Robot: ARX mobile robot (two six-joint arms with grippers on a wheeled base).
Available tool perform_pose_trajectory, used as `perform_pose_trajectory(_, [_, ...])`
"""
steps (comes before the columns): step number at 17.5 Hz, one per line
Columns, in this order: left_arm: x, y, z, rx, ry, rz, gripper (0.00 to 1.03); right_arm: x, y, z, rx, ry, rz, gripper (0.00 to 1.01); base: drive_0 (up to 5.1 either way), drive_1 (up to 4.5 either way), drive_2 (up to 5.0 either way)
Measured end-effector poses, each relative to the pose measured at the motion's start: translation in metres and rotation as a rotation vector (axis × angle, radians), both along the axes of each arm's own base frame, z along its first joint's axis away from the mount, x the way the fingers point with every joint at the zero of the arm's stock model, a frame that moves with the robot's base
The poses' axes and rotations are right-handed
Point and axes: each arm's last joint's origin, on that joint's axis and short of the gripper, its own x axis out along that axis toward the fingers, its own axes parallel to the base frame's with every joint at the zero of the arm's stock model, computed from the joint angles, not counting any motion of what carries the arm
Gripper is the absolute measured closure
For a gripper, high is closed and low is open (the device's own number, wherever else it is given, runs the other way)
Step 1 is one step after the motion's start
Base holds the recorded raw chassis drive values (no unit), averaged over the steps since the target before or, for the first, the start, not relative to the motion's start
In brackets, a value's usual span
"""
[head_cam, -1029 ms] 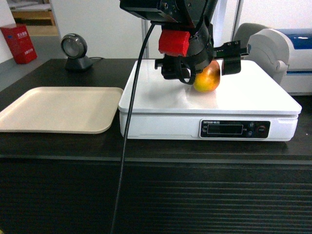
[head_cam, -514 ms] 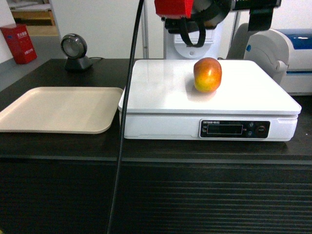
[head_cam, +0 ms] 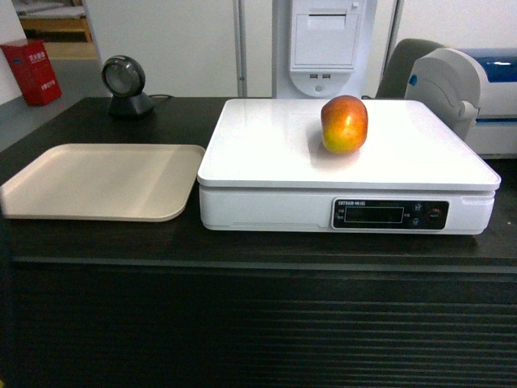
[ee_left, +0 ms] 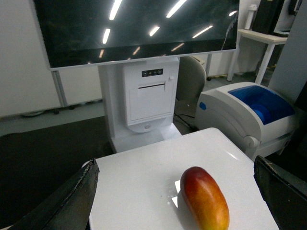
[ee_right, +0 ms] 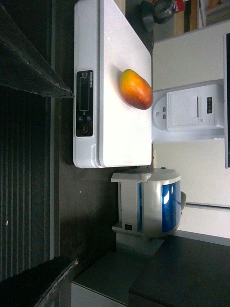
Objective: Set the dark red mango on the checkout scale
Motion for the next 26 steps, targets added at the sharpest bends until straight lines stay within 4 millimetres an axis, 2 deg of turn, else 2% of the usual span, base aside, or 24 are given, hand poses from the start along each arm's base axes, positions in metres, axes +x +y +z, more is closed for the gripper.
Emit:
perform_pose_trajectory(1, [-0.011,0.012,0.004,0.001,-0.018,0.023,0.05,0.000,0.000,0.000,0.000,0.000,0.000,0.03,0.0,0.00,0.0])
perform_pose_trajectory(4, [-0.023,0.021,0.006,-0.004,-0.070,0.141,0.12,0.000,0.000,0.000,0.000,0.000,0.000,0.03,0.0,0.00,0.0])
perform_pose_trajectory(7, [-0.040,0.040,0.002,-0.001,-0.088,0.282,0.22,0.000,0.000,0.000,0.000,0.001,0.000,0.03,0.0,0.00,0.0])
perform_pose_trajectory(12, [-0.088,0.093,-0.023,0.014,-0.073,0.433,0.46,0.000,0.000,0.000,0.000,0.000,0.000,0.03,0.0,0.00,0.0])
perform_pose_trajectory(15, [-0.107,0.109,-0.033,0.018,-0.067,0.454,0.55,0.000,0.000,0.000,0.000,0.000,0.000,0.03,0.0,0.00,0.0])
perform_pose_trajectory(18, [-0.138,0.123,-0.054,0.023,-0.057,0.443,0.71,0.000,0.000,0.000,0.000,0.000,0.000,0.03,0.0,0.00,0.0])
perform_pose_trajectory(19, [-0.155,0.129,-0.066,0.017,-0.072,0.428,0.85,0.000,0.000,0.000,0.000,0.000,0.000,0.03,0.0,0.00,0.0])
perform_pose_trajectory(20, [-0.162,0.132,-0.074,0.015,-0.076,0.420,0.96,0.000,0.000,0.000,0.000,0.000,0.000,0.03,0.0,0.00,0.0])
perform_pose_trajectory(21, [-0.169,0.137,-0.086,0.023,-0.062,0.425,1.01,0.000,0.000,0.000,0.000,0.000,0.000,0.03,0.0,0.00,0.0])
perform_pose_trajectory(22, [-0.185,0.144,-0.104,0.027,-0.052,0.430,1.01,0.000,0.000,0.000,0.000,0.000,0.000,0.03,0.0,0.00,0.0])
perform_pose_trajectory(23, [-0.204,0.160,-0.122,0.027,-0.053,0.449,1.01,0.000,0.000,0.000,0.000,0.000,0.000,0.03,0.0,0.00,0.0])
perform_pose_trajectory(26, [-0.219,0.157,-0.134,0.026,-0.054,0.421,1.01,0.000,0.000,0.000,0.000,0.000,0.000,0.03,0.0,0.00,0.0])
